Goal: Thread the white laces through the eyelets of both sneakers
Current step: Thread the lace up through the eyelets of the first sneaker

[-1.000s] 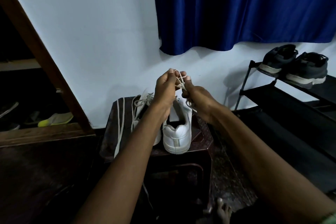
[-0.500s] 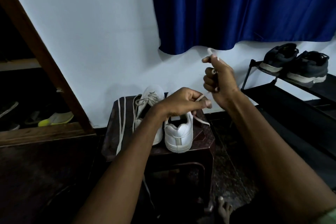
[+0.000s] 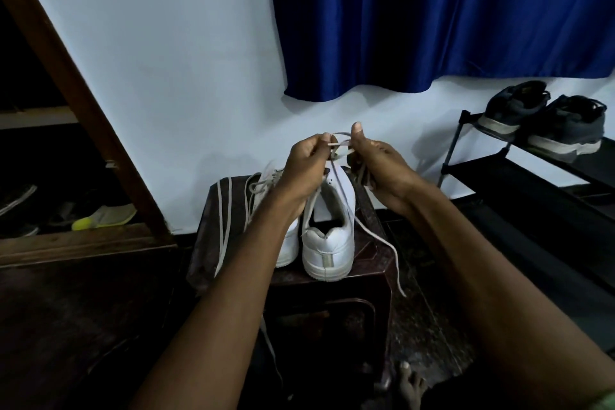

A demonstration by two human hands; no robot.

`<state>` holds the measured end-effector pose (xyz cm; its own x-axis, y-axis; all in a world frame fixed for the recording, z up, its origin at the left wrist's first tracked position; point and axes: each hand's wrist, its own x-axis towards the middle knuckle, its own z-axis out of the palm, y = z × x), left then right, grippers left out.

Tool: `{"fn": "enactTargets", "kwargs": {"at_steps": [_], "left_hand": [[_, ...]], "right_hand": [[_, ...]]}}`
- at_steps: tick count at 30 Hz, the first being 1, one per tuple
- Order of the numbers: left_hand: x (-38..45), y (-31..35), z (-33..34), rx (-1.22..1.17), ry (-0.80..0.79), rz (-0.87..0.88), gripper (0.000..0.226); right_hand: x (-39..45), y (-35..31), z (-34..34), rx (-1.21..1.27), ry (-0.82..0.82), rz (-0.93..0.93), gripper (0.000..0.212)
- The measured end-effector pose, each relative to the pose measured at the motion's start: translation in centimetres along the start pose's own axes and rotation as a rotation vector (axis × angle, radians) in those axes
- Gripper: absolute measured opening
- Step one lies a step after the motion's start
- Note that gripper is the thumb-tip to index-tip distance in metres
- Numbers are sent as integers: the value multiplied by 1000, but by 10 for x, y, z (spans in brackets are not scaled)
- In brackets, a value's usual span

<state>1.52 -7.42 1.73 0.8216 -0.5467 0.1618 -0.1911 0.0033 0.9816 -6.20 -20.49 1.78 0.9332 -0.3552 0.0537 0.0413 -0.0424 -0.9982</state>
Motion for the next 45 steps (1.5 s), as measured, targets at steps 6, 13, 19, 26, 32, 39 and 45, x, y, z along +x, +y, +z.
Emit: {"fn": "enactTargets", "kwargs": {"at_steps": [6,13,19,26,32,39,45], "left_hand": [[0,12,-10,-190,66,65,18],[-1,15,-14,-67,79,114,20],[-4,13,-5,93,-310,-74,68],[-12,9,-1,257,-519,64,24],[1,14,-12,113,-88,129,36],[3,5,-5,-81,-116,-59,36],[12,-6,-3,623,-189,105,23]], "right_hand": [[-1,15,10,-219,-115,39,59],[2,17,13,-309,30,-195,37],[0,-14,9,525,221,-105,43],[7,-13,-21,462,338,-79,43],[-11,-1,-5,-219,-54,75,76],[-8,15,18,-5,-288,40,55],[4,16,17,322,-185,168,74]]}}
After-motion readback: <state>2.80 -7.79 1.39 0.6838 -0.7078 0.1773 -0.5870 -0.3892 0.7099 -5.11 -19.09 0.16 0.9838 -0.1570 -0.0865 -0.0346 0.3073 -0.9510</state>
